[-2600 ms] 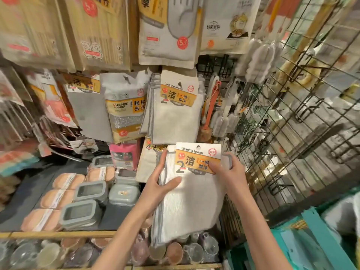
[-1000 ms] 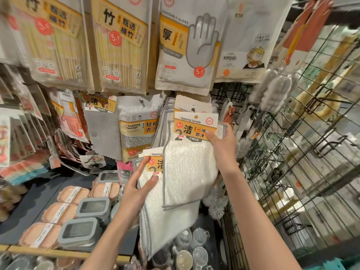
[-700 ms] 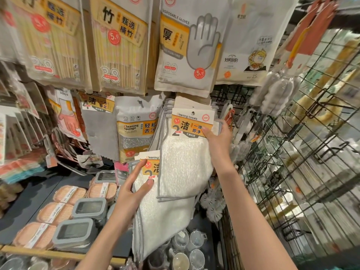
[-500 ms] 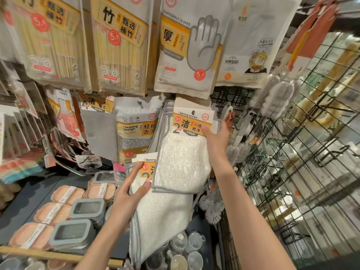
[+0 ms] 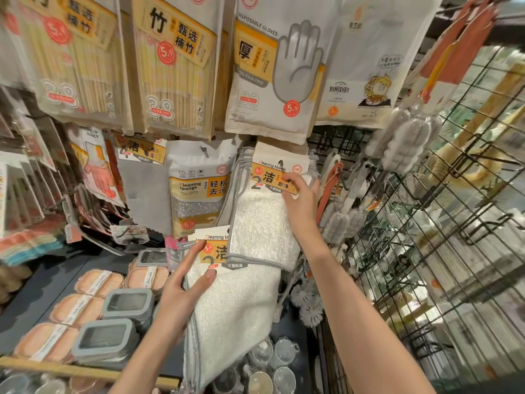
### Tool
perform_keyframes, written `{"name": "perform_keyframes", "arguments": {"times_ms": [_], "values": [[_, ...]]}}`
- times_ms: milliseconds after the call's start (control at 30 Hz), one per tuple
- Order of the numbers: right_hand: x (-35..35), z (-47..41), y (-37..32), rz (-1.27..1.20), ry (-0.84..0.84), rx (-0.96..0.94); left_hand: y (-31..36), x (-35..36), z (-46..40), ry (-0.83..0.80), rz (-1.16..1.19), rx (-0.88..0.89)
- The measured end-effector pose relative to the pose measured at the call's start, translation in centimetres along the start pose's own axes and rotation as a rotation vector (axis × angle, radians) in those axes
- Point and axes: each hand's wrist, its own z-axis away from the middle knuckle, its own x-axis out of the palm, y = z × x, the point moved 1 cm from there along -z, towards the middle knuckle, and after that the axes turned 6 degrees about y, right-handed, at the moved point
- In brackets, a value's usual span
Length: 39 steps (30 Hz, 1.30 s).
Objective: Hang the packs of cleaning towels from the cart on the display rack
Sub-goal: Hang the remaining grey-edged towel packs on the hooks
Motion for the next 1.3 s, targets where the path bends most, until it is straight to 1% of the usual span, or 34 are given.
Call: {"name": "perform_keyframes", "arguments": {"times_ms": [167,300,433,500,600,767,833,967,1033,1133,1300], "values": [[-0.1,0.4,0.4,0.055,-0.146,0.021,0.0,-0.1,0.5,0.001,0.018,-0.008],[-0.5,1.1,0.9,0.264,-0.290,0.032,-0.2,-0.1,1.1,0.000,0.020,-0.028],[-0.6,1.7,0.5,0.367,-0.299,0.018,-0.2,-0.4,1.8,-0.011,0.021,-0.022],[-0.7,2.2,0.6,0.349,-0.291,0.017,-0.1,-0.6,2.0,-0.005,0.034,-0.021],[-1.3,3.4,1.0,0.257,-0.291,0.006,0.0,-1.0,2.3,0.000,0.054,-0.019],[-2.9,5.1,0.4,0.102,-0.204,-0.039,0.2,-1.0,2.4,0.009,0.074,-0.029],[-3.2,6.0,-0.3,0.075,-0.211,-0.058,0.3,-0.7,2.4,0.016,0.062,-0.023],[-3.2,8.7,-0.9,-0.004,-0.322,-0.027,0.5,-0.2,2.4,0.022,0.055,-0.020],[-3.1,9.9,-0.6,-0.018,-0.355,-0.045,0.5,-0.2,2.6,0.017,0.066,-0.025],[-2.8,11.1,0.3,0.026,-0.442,-0.074,0.3,-0.3,3.0,0.010,0.079,-0.025],[-2.4,11.6,0.9,0.141,-0.556,-0.019,-0.1,-0.7,4.1,-0.014,0.036,-0.023]]}}
